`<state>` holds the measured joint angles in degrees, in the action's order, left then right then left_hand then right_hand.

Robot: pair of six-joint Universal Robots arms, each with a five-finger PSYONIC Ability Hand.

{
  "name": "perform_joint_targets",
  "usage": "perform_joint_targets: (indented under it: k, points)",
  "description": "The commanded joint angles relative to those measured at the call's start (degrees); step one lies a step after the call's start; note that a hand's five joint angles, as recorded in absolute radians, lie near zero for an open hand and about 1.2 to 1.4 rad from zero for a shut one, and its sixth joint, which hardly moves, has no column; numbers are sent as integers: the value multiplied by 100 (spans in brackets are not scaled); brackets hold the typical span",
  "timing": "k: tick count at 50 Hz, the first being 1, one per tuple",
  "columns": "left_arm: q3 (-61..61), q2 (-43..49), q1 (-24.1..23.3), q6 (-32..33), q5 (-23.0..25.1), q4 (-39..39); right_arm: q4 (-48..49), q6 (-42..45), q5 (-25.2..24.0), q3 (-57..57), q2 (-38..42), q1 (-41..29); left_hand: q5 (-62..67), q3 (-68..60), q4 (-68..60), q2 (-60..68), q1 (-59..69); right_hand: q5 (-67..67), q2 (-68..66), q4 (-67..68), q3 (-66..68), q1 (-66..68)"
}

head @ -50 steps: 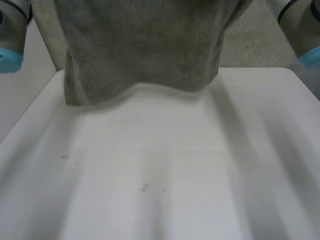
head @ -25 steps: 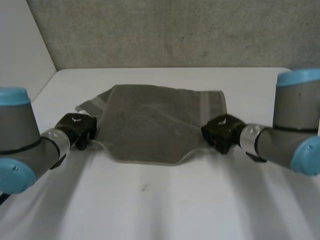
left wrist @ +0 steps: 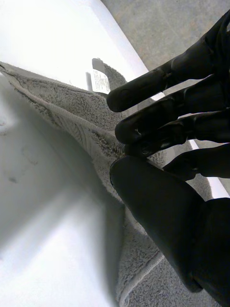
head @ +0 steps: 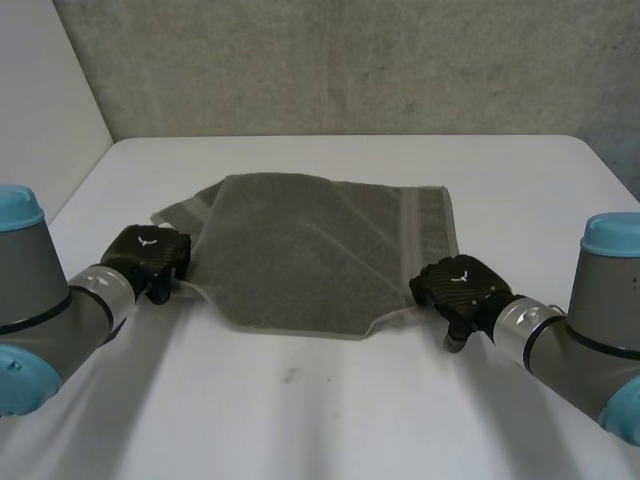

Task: Fold the towel.

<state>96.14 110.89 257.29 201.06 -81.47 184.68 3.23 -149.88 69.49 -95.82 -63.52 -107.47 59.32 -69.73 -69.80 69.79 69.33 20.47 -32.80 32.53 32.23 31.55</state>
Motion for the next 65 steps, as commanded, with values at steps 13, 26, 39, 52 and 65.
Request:
perform_joint_targets:
  k: [13,26,39,52,65]
  points:
    - [-26,20,23,-5,0,24,424,-112,495,-51,-91,-72,1068,-1027,-1020,1021,1067,-521,754,-728,-698,-629]
    - [-61,38,23,-5,0,24,292,-85,521,573,489,-81,1068,-1027,-1020,1021,1067,-995,1228,-1202,-1172,-1103]
    - [-105,108,41,-5,0,41,-243,-85,530,819,595,-63,1068,-1027,-1020,1021,1067,4950,-4717,4743,4774,4842]
    - [-237,468,50,65,-9,516,-508,-76,381,142,-328,315,1068,-1027,-1020,1021,1067,4953,-4720,4747,4777,4845]
    - [-395,855,58,74,0,586,-534,-182,-191,19,-1031,1141,-864,905,912,-911,-866,4953,-4720,4747,4777,4845]
